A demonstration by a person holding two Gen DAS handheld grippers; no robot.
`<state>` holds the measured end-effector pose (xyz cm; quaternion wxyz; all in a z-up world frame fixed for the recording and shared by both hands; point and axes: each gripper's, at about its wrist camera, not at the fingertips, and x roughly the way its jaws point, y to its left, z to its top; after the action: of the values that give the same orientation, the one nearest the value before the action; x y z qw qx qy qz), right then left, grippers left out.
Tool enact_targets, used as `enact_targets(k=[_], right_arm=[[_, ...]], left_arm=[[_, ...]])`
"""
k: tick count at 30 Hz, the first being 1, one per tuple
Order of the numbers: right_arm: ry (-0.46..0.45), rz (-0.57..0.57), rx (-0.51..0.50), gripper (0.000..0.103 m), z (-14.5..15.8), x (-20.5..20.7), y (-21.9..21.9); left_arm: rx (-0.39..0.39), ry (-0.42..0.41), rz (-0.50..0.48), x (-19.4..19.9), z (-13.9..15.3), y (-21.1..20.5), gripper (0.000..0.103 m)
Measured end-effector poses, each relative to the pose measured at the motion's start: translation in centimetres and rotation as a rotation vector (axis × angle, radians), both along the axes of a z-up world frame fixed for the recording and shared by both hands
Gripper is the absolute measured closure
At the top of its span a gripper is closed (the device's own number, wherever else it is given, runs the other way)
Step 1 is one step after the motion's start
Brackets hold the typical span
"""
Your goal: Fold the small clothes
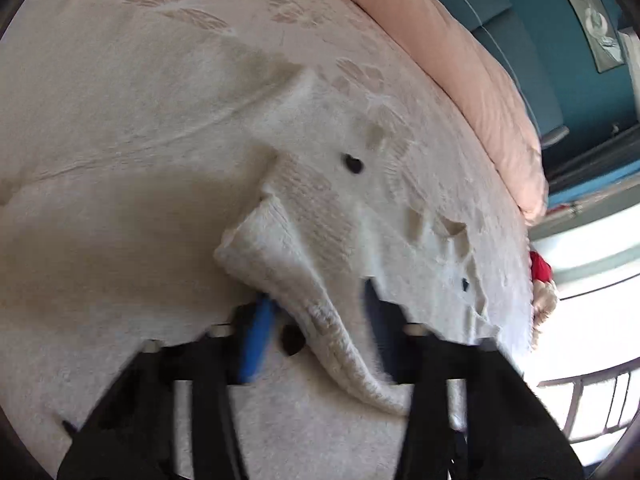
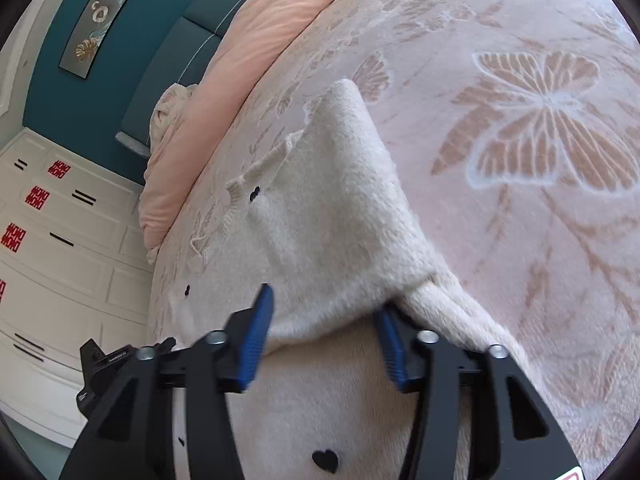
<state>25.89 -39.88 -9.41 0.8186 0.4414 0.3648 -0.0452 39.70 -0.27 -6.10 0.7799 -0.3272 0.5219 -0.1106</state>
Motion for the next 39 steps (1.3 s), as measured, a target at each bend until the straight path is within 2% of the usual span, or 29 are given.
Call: enact_targets(k=[1,4,6,8,9,10,11,12,13,15,17,19,21,22,23,24,25,28,29,30,31,32,33,35,36,38,39], right_arm=[[-0.015,0.011,-0.005,0.094,0.6,0.5,0.1],[-0.178,0.011,-0.075,0.094,4.7,0.4,0.8],[-0.196,0.006,-0.124,0.095,5.1,0.2,0.7],[-0.077,0.025,-0.139,0.095,2.1,1.0,0.3],[0.015,0.038,-0.142,0.096,-0.1,1.2,0.2],[0.056,0.048,-0.124,0.1,-1.9,0.6,0.0],[0.013,0.032,-0.125,0.097,-1.4,-0.1,0.0],[0.02,0.03,-0.142,0.096,-0.5,-0.4,0.2],[0.033,0.026,-0.161,0.089,0.4,-0.8,0.5],[0.023,-0.015,-0.217,0.087,2.6,-2.3,0.9],[-0.006,-0.064,-0.329,0.087,5.1,-3.5,1.6],[-0.044,-0.021,-0.391,0.087,6.7,-2.5,2.6],[-0.023,0.085,-0.463,0.087,6.6,0.4,3.9],[0.006,0.126,-0.488,0.087,5.5,1.6,4.1],[0.062,0.155,-0.494,0.088,3.9,2.9,3.9],[0.169,0.172,-0.477,0.09,1.4,4.4,3.4],[0.191,0.162,-0.445,0.094,0.0,4.4,3.1],[0.08,0.076,-0.421,0.094,2.7,2.4,2.8],[0.041,0.047,-0.44,0.09,3.3,1.5,2.8],[0.057,0.038,-0.469,0.088,2.8,1.2,2.9],[0.135,0.066,-0.474,0.093,1.3,1.7,3.0],[0.136,0.074,-0.463,0.094,0.4,1.5,3.0],[0.111,0.046,-0.467,0.094,1.4,0.9,3.0],[0.095,0.044,-0.448,0.084,3.6,0.3,3.5],[0.065,0.043,-0.442,0.084,4.6,-0.4,4.0],[0.035,0.085,-0.444,0.083,5.4,-1.8,5.8],[0.031,0.119,-0.448,0.083,5.1,-2.4,7.0]], left_arm=[[-0.008,-0.013,-0.01,0.3,0.6,-0.2,0.095],[0.022,-0.191,-0.008,0.0,4.9,-0.2,0.095],[0.042,-0.25,-0.009,-0.3,6.3,0.3,0.095],[0.075,-0.224,-0.013,0.0,5.0,0.7,0.095],[0.097,-0.185,-0.017,0.2,3.4,0.9,0.095],[0.114,-0.137,-0.022,0.1,1.5,1.2,0.095],[0.129,-0.087,-0.021,-0.2,-0.4,1.5,0.095],[0.124,-0.066,-0.013,-0.8,-1.8,1.9,0.095],[0.103,-0.103,-0.006,-1.4,-2.3,2.1,0.094],[0.106,-0.148,-0.004,-2.1,-2.5,2.2,0.093],[0.103,-0.166,0.002,-2.1,-2.6,2.2,0.093],[0.104,-0.192,-0.001,-2.2,-2.8,2.1,0.092],[0.113,-0.231,-0.006,-2.7,-3.0,2.0,0.092],[0.117,-0.242,-0.005,-2.8,-3.0,2.0,0.092],[0.119,-0.247,-0.003,-2.9,-3.0,2.0,0.092],[0.121,-0.25,-0.002,-2.9,-3.0,2.0,0.092],[0.126,-0.256,-0.003,-3.0,-3.0,1.9,0.092],[0.133,-0.271,-0.004,-3.1,-3.1,1.9,0.092],[0.128,-0.275,-0.001,-3.1,-3.2,1.9,0.092],[0.123,-0.279,0.001,-3.2,-3.3,2.0,0.092],[0.117,-0.282,0.003,-3.4,-3.4,2.1,0.092],[0.107,-0.284,0.003,-3.4,-3.4,2.3,0.092],[0.095,-0.281,0.001,-3.4,-3.4,2.4,0.092],[0.06,-0.241,0.002,-3.3,-2.8,3.2,0.091],[0.036,-0.219,0.006,-3.3,-2.3,4.1,0.085],[0.037,-0.218,0.076,-4.3,-0.7,7.3,0.07],[0.041,-0.239,0.13,-5.0,0.1,9.8,0.051]])
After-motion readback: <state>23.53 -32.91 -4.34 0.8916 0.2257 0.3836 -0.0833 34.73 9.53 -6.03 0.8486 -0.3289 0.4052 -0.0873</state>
